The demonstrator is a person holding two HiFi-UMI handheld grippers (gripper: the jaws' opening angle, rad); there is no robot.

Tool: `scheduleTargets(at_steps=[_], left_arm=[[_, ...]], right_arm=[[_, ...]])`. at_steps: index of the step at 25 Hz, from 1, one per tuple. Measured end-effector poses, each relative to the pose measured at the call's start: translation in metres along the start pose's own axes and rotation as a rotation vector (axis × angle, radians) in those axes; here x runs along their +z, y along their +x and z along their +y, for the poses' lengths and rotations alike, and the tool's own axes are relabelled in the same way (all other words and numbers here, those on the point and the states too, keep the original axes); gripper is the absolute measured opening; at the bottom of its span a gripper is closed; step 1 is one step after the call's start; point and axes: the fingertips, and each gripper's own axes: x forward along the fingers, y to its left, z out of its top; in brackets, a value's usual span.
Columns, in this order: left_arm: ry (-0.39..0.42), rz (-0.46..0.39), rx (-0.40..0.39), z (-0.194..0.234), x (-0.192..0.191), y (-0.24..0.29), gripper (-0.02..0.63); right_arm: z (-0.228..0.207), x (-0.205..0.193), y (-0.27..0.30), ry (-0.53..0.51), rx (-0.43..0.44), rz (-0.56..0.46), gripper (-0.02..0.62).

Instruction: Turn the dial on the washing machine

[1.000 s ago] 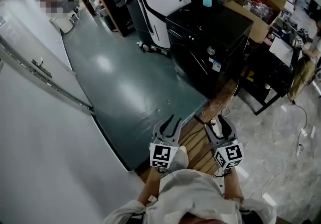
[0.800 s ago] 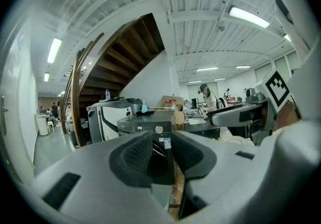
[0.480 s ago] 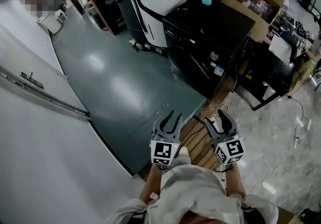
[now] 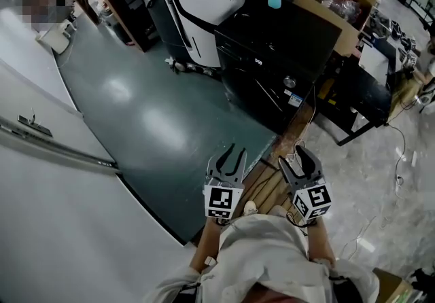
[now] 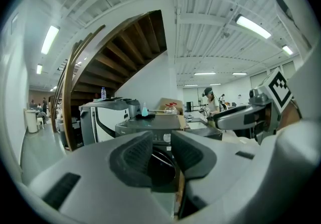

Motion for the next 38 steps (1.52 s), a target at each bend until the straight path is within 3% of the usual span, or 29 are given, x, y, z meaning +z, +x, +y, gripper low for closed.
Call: scheduleTargets(at_steps=[15,38], left_arm=[[0.0,0.005,-0.023,0.033,0.008,0.062,0.12],[-0.026,0.097,-0.001,0.072,0.009,0.206,0.121]], right_arm=[[-0.029,0.016,0.062,-0.015,0.009,0.021,0.247],[-0.129,0.021,0.184,0.022,0.076,0.083,0.239]])
